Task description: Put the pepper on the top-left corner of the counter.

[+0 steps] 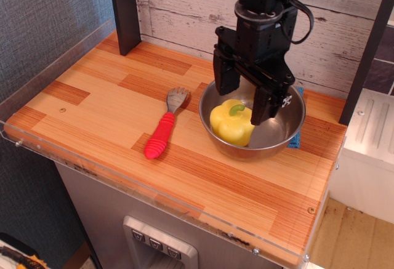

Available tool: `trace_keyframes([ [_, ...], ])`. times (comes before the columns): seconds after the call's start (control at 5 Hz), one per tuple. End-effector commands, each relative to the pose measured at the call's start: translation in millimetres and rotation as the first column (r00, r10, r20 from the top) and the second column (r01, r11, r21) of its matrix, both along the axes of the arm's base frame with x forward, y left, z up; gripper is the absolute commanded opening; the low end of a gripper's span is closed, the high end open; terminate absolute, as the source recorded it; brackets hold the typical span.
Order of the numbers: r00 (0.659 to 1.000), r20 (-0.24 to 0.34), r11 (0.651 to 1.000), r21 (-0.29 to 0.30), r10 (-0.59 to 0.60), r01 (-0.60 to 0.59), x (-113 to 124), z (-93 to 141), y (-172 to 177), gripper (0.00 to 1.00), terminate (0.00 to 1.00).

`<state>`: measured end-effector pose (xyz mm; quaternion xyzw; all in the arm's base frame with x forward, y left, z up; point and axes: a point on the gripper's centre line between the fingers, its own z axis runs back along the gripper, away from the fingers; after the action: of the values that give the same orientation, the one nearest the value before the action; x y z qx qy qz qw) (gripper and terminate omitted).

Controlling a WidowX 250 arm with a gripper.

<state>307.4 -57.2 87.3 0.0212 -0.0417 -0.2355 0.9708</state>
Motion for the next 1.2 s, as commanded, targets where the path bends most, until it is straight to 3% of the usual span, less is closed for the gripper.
trace_keyframes([
  [0.0,1.000,0.010,0.999,0.039,-0.021,0.020,-2,-6,-2,1.00,0.00],
  [0.6,0.999,-0.034,0.998,0.063,0.003,-0.001,7,-30,5,1.00,0.00],
  [0.8,1.000,-0.022,0.998,0.061,0.001,0.001,7,-30,6,0.00,0.00],
  [1.0,1.000,-0.005,0.998,0.056,0.004,-0.004,7,-24,8,0.00,0.00],
])
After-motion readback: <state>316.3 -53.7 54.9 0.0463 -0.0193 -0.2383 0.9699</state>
